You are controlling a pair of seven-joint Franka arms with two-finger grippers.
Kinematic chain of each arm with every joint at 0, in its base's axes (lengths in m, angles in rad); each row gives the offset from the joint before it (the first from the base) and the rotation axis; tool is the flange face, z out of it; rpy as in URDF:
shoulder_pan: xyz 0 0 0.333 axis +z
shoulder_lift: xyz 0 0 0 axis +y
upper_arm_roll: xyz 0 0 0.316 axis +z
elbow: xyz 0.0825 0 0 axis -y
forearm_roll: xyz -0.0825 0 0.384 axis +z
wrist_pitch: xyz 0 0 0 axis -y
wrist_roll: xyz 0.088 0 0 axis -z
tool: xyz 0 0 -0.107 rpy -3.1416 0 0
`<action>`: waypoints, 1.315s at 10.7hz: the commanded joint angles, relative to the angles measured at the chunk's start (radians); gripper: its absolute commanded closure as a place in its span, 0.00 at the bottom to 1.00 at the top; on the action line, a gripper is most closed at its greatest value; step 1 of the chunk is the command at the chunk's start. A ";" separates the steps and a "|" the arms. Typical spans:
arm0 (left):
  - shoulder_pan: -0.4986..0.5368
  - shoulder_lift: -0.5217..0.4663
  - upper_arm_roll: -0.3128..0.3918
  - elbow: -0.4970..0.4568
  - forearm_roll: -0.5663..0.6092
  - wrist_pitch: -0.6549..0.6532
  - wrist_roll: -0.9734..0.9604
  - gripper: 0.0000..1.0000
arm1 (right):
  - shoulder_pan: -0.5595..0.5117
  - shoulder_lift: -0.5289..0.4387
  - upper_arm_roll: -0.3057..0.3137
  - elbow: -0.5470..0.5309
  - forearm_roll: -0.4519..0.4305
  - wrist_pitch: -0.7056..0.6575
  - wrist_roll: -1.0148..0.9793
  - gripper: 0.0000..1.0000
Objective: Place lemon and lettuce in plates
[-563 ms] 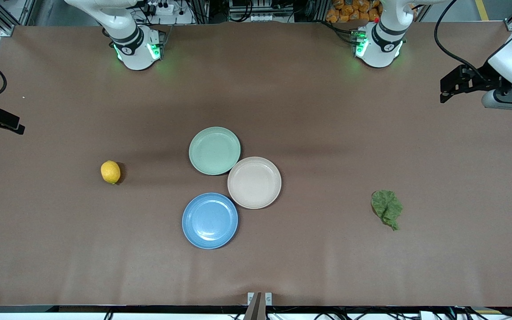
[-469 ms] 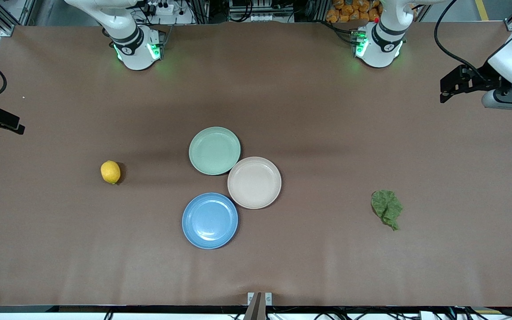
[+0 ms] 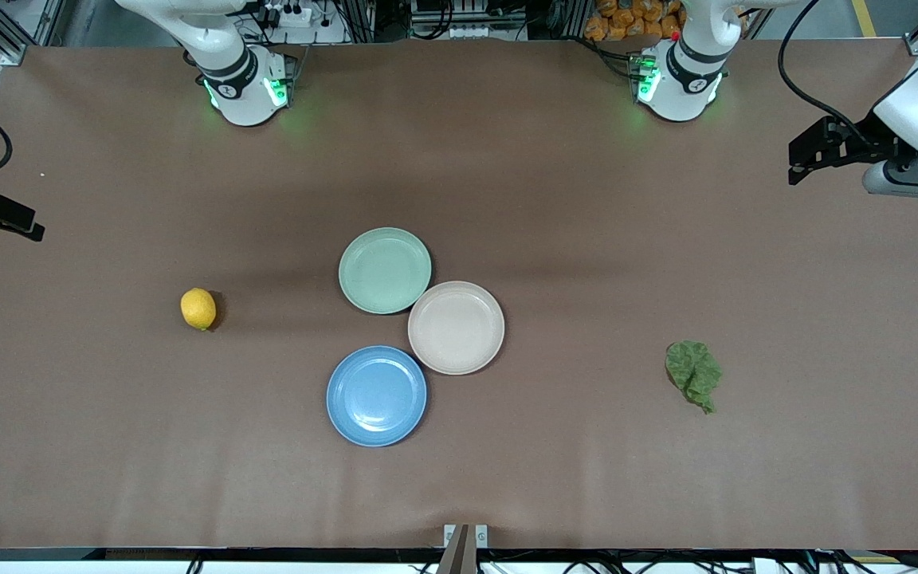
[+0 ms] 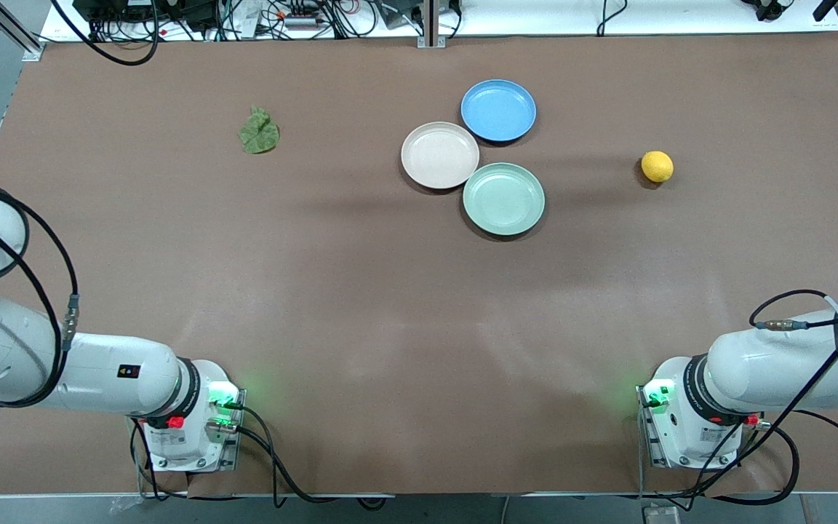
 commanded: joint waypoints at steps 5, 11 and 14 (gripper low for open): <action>-0.008 0.028 0.001 0.018 -0.016 0.001 -0.003 0.00 | -0.011 0.011 0.008 0.021 0.004 -0.012 0.005 0.00; -0.002 0.091 0.001 -0.003 -0.019 0.070 -0.004 0.00 | -0.011 0.011 0.008 0.021 0.004 -0.012 0.005 0.00; 0.001 0.134 0.001 -0.010 -0.017 0.098 -0.004 0.00 | -0.011 0.012 0.008 0.021 0.004 -0.012 0.005 0.00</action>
